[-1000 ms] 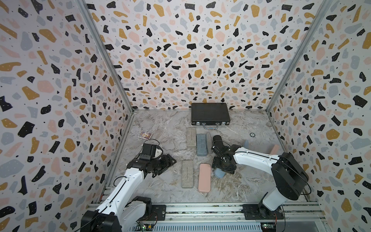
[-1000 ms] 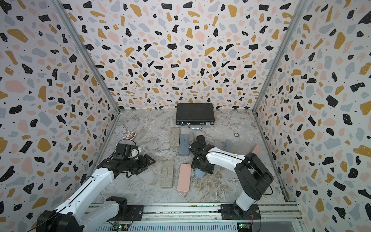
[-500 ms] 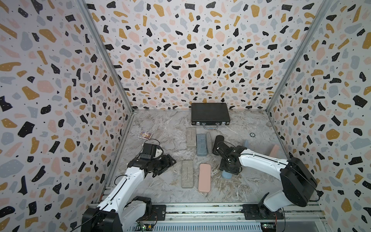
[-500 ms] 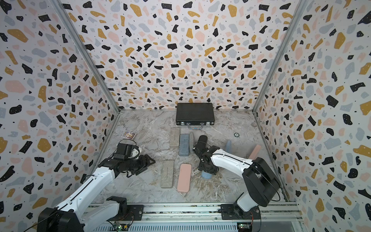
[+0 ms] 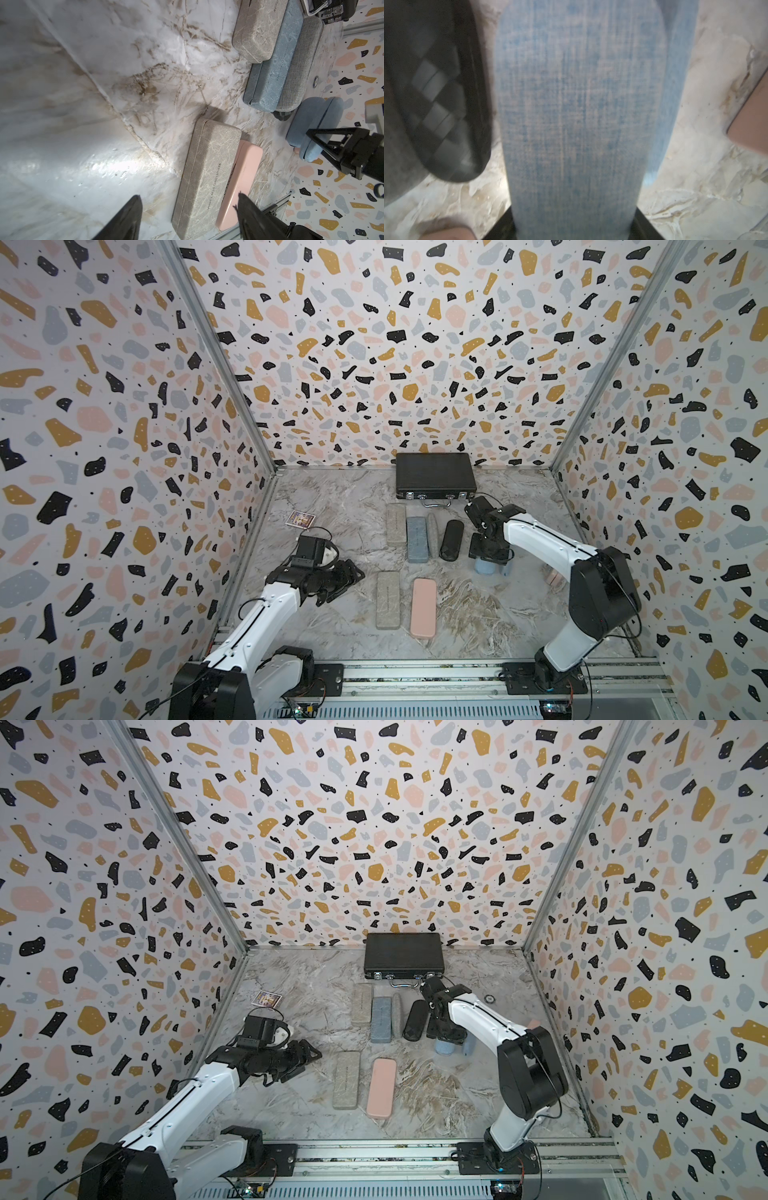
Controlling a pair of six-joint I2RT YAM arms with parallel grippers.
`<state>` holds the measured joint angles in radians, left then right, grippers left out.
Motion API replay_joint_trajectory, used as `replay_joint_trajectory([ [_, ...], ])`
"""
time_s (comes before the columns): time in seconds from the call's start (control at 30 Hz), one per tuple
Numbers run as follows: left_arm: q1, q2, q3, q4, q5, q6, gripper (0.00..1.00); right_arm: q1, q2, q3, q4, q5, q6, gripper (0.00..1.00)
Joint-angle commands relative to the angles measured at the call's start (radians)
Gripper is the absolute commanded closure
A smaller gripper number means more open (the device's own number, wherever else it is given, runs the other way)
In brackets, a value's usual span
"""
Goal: Close the glasses case
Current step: Place the glasses case at the center of the board.
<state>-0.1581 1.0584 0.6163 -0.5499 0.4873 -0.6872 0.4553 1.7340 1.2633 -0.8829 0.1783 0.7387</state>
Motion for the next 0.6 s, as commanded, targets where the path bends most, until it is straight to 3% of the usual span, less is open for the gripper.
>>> replay_joint_trajectory([
  [0.0,0.005,0.025,0.049,0.006,-0.014,0.032,0.27,-0.015,0.076,0.089,-0.012,0.013,-0.089,0.60],
  [0.27,0.005,0.059,0.085,-0.013,-0.020,0.054,0.28,-0.041,0.223,0.220,-0.006,-0.011,-0.126,0.54],
  [0.33,0.007,0.069,0.092,-0.018,-0.020,0.059,0.28,-0.041,0.240,0.233,-0.007,-0.021,-0.130,0.46],
  [0.43,0.007,0.077,0.099,-0.018,-0.019,0.060,0.28,-0.042,0.231,0.234,-0.014,-0.013,-0.124,0.24],
  [0.57,0.007,0.080,0.103,-0.011,-0.013,0.054,0.28,-0.043,0.175,0.222,-0.032,0.007,-0.130,0.19],
])
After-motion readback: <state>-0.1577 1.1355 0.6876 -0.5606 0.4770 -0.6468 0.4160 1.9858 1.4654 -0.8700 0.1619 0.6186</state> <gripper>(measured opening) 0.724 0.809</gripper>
